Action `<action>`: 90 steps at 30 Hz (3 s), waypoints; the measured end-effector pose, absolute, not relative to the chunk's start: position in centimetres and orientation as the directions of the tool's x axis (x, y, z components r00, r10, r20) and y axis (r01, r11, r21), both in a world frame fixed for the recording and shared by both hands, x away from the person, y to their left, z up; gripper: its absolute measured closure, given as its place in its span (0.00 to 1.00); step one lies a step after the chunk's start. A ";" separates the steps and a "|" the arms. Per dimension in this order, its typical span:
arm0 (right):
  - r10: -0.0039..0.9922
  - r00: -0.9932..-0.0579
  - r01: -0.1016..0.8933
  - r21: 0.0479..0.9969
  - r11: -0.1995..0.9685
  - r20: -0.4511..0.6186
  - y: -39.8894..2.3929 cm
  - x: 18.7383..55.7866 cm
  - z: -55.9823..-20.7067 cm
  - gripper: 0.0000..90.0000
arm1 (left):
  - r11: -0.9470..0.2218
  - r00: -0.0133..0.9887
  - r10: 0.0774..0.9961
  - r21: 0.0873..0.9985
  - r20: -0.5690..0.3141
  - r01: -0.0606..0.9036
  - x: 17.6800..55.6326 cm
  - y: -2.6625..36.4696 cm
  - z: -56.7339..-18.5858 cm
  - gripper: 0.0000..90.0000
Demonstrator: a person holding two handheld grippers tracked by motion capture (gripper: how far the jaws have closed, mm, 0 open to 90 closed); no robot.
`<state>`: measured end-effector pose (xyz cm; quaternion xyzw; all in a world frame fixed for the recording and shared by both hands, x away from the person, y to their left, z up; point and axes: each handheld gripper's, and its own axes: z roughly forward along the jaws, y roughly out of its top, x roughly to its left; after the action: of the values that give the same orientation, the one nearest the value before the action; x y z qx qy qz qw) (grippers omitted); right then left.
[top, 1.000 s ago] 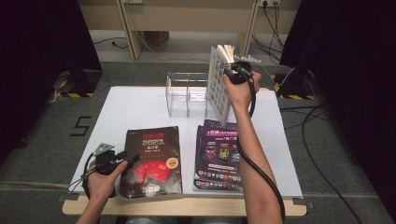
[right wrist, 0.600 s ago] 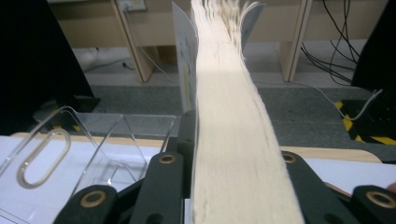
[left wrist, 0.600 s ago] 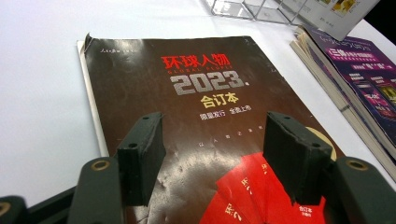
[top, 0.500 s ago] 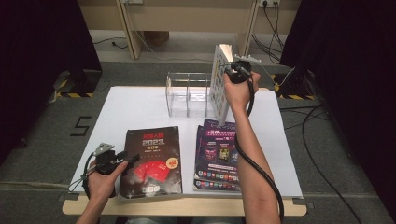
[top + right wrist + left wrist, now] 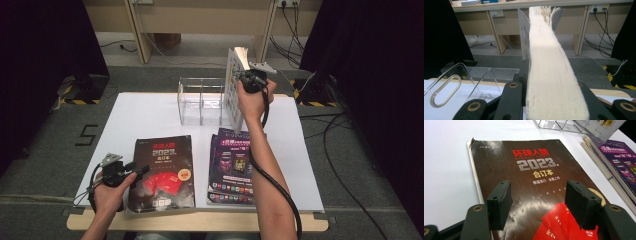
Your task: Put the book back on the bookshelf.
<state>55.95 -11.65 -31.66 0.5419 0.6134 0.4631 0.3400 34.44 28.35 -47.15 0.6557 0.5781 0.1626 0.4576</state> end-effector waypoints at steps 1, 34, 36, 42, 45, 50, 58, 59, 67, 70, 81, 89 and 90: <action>0.979 -0.188 0.349 0.937 -0.006 0.076 -11.6 56.0 -31.7 0.82 | 0.088 0.278 0.907 0.788 -0.317 0.610 34.4 28.4 -47.2 0.42; 0.967 -0.229 0.478 0.878 0.015 0.108 -14.2 51.1 -34.0 0.69 | 0.010 0.381 0.878 0.806 -0.291 0.591 33.8 25.4 -46.0 0.46; 0.968 -0.229 0.480 0.877 0.019 0.105 -14.2 51.0 -34.1 0.69 | 0.010 0.383 0.877 0.807 -0.291 0.591 33.8 25.3 -45.9 0.46; 0.961 -0.253 0.489 0.872 0.023 0.116 -14.3 49.6 -34.4 0.68 | -0.009 0.409 0.866 0.809 -0.288 0.588 34.1 24.3 -45.5 0.46; 0.960 -0.254 0.488 0.873 0.023 0.117 -14.4 49.3 -34.5 0.68 | -0.014 0.418 0.861 0.808 -0.290 0.589 34.2 23.8 -45.4 0.46; 0.959 -0.256 0.498 0.867 0.022 0.123 -14.6 48.7 -34.7 0.68 | -0.042 0.446 0.848 0.802 -0.287 0.595 34.6 22.6 -44.9 0.46; 0.957 -0.240 0.537 0.844 -0.006 0.160 -16.0 47.4 -35.6 0.70 | -0.090 0.493 0.824 0.795 -0.278 0.600 35.7 20.2 -44.0 0.48; 0.958 -0.237 0.544 0.839 -0.007 0.161 -16.3 47.3 -35.8 0.70 | -0.097 0.497 0.823 0.793 -0.276 0.601 35.9 19.9 -43.9 0.48; 0.963 -0.174 0.640 0.767 -0.049 0.206 -18.9 46.6 -38.5 0.72 | -0.126 0.522 0.798 0.764 -0.302 0.633 37.2 17.4 -44.2 0.52; 0.964 -0.140 0.684 0.726 -0.072 0.227 -20.3 46.2 -40.2 0.73 | -0.133 0.530 0.787 0.753 -0.316 0.645 37.7 16.4 -44.5 0.54; 0.961 -0.097 0.773 0.628 -0.090 0.258 -22.0 45.5 -43.6 0.71 | -0.160 0.539 0.770 0.715 -0.341 0.680 39.2 13.4 -45.6 0.55; 0.952 -0.071 0.817 0.564 -0.117 0.299 -22.3 45.1 -45.7 0.70 | -0.167 0.533 0.758 0.678 -0.375 0.716 40.0 11.1 -46.7 0.57; 0.952 -0.071 0.817 0.564 -0.117 0.299 -22.3 45.1 -45.7 0.70 | -0.167 0.533 0.758 0.678 -0.375 0.716 40.0 11.1 -46.7 0.57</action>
<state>45.15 -22.34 -45.68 0.6736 0.6565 0.3233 0.1038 40.02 11.12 -46.72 0.7636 0.4827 0.0248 0.4282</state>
